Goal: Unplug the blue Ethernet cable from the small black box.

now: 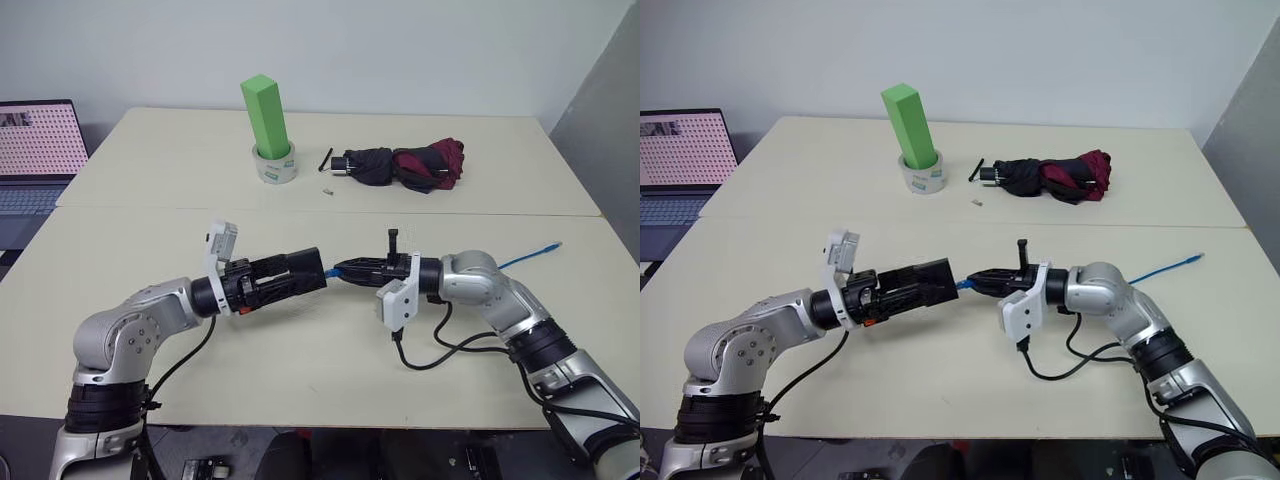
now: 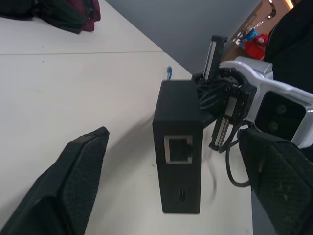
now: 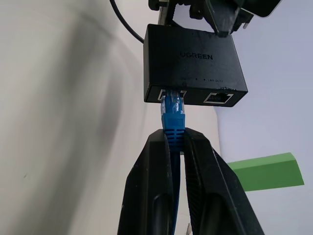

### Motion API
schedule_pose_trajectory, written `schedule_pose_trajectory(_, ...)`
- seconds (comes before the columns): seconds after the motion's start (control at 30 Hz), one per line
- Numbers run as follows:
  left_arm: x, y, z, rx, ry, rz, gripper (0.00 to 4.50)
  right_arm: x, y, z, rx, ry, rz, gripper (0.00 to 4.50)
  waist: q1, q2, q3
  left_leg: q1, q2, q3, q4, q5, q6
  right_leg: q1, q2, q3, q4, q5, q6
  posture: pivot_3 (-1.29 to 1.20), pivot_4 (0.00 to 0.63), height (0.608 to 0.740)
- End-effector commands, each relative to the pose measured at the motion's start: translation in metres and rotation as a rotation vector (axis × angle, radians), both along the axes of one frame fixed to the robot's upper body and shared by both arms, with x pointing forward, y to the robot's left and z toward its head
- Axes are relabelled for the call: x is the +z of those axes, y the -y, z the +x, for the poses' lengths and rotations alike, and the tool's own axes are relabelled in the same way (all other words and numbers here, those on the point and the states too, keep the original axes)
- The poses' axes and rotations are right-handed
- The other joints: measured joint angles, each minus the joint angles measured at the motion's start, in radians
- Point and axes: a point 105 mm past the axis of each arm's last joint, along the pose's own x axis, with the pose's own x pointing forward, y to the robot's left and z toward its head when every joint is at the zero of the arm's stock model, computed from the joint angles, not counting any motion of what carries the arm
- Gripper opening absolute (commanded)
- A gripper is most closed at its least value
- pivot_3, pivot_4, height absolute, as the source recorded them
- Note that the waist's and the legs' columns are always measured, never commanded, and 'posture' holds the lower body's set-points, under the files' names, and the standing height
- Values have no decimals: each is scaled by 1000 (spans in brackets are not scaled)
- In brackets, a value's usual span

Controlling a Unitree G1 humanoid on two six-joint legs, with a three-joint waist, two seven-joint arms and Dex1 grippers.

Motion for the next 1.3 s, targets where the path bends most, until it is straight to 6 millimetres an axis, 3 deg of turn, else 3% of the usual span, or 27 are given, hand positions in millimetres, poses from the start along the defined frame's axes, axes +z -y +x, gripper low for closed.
schedule_pose_trajectory(0.03, 9, 0, -2, -14, 28, -33, 3291, 15, 0, -2, 9, 50, 36, 77, 0, 0, 0, 0, 0, 0, 0, 0, 0, 0, 0, 0, 0, 0, 0, 0, 150, 740)
schedule_pose_trajectory(0.4, 6, 1, -4, -35, 13, -36, 803, 23, -9, -7, 51, 101, 75, 74, 0, 0, 0, 0, 0, 0, 0, 0, 0, 0, 0, 0, 0, 0, 0, 0, 150, 740)
schedule_pose_trajectory(0.63, 6, -2, -2, -37, 13, -30, 782, 14, -9, -13, 89, 98, 11, 74, 0, 0, 0, 0, 0, 0, 0, 0, 0, 0, 0, 0, 0, 0, 0, 0, 150, 740)
schedule_pose_trajectory(0.67, 6, -2, -2, -40, 13, -28, 782, 14, -7, -12, 88, 90, 5, 776, 0, 0, 0, 0, 0, 0, 0, 0, 0, 0, 0, 0, 0, 0, 0, 0, 150, 740)
schedule_pose_trajectory(0.9, 6, 1, -1, -82, 36, -4, 782, 18, 11, -22, 79, 7, -91, 2398, 1, 0, 0, 0, 0, 0, 0, 0, 0, 0, 0, 0, 0, 0, 0, 0, 150, 740)
schedule_pose_trajectory(0.93, 6, 2, -1, -94, 43, 6, 782, 21, 14, -27, 80, -13, -92, 2466, 2, 0, 0, 0, 0, 0, 0, 0, 0, 0, 0, 0, 0, 0, 0, 0, 150, 740)
schedule_pose_trajectory(1.03, 8, 5, -2, -140, 69, 37, 782, 37, 16, -38, 57, -163, -5, 2466, 3, 0, 0, 0, 0, -1, 0, 0, 0, 1, 0, 0, -1, 0, 0, 0, 150, 740)
schedule_pose_trajectory(1.2, 19, 13, -6, -251, 135, 78, 782, 51, 17, -42, -58, -741, 244, 2466, 3, 0, 0, 0, 0, -1, 0, 0, 0, 1, 0, 0, -1, 0, 0, 0, 150, 740)
schedule_pose_trajectory(1.3, 30, 18, -10, -323, 184, 92, 782, 45, 16, -45, -97, -1059, 304, 2466, 4, 0, 0, 0, 0, -2, 0, 0, 0, 1, 0, -1, -1, 0, 0, 0, 150, 740)
